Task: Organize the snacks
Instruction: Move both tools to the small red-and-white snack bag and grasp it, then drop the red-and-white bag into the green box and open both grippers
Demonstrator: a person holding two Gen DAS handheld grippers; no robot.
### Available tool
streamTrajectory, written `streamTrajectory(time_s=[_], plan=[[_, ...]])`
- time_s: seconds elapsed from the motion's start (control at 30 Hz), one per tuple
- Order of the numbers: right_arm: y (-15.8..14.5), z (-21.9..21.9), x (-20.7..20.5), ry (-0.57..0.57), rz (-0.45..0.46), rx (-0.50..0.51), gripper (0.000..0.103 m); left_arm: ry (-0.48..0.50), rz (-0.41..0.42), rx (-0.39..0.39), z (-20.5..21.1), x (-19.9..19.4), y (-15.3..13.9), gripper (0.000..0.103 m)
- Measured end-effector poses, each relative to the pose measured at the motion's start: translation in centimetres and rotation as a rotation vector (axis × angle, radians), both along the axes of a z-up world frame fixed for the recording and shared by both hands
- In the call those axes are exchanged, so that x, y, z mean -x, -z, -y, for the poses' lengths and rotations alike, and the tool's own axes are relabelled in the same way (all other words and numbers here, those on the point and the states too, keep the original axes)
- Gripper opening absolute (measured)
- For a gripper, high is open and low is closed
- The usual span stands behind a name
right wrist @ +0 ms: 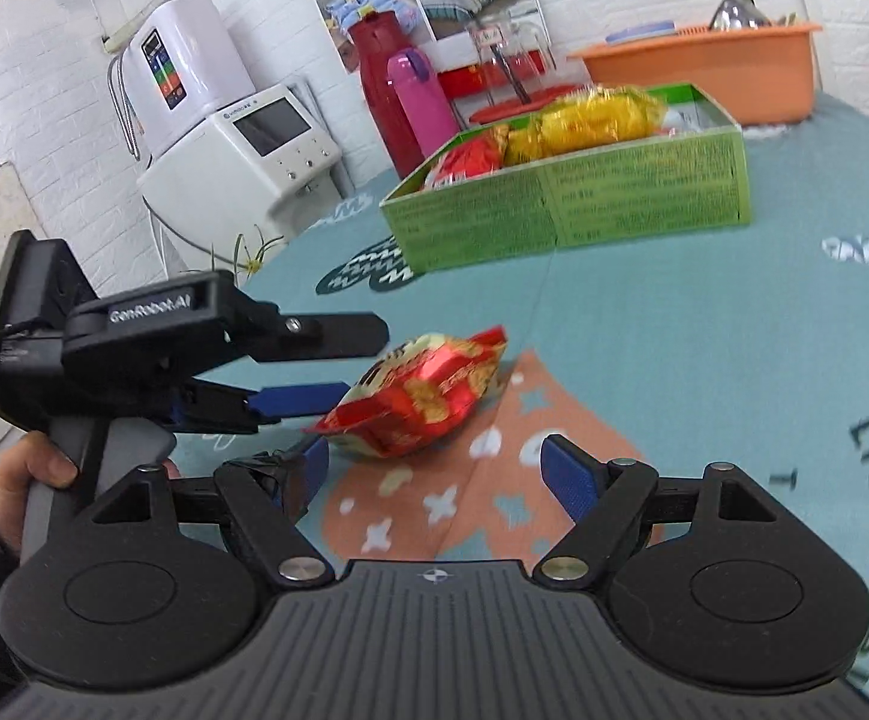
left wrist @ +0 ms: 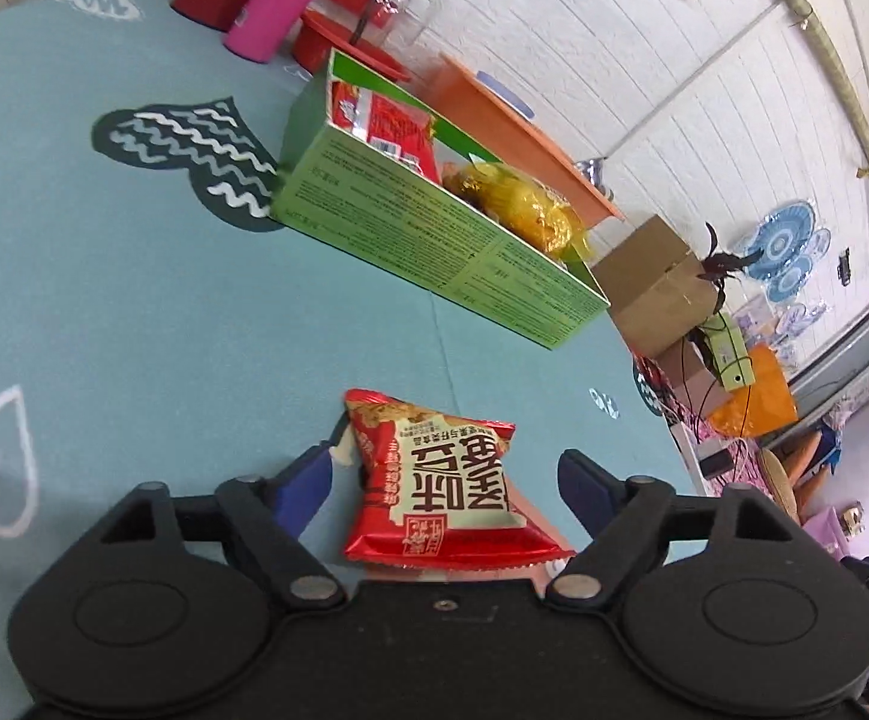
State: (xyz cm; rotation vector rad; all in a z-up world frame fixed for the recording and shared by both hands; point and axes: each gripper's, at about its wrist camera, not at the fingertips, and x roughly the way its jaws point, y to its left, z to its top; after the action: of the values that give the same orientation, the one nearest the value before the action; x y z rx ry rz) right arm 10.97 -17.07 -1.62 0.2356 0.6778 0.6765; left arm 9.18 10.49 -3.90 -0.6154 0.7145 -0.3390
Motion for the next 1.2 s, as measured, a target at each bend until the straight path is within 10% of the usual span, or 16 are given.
streamTrajectory(time_s=[0.67,0.73,1.03,1.2], plan=[[0.4,-4.2,-1.9,0.060,0.017,0.019,0.103,-0.047,-0.051,0.093,-1.8,-0.3,1.0,0.103],[1.1,-3.9,-2.3,0.059,-0.011,0.006,0.096,-0.019,-0.056,0.088,-1.3,-0.9,1.3,0.083],[1.2,-2.6,-1.7,0.061,-0.009,-0.043,0.073,0.023,-0.044,0.097,0.8,-1.7,1.7,0.057],[-0.7,-2.8,-1.7,0.062,0.081,-0.019,0.069,0.030,0.038,0.079,1.3,-2.3,-1.3,0.057]])
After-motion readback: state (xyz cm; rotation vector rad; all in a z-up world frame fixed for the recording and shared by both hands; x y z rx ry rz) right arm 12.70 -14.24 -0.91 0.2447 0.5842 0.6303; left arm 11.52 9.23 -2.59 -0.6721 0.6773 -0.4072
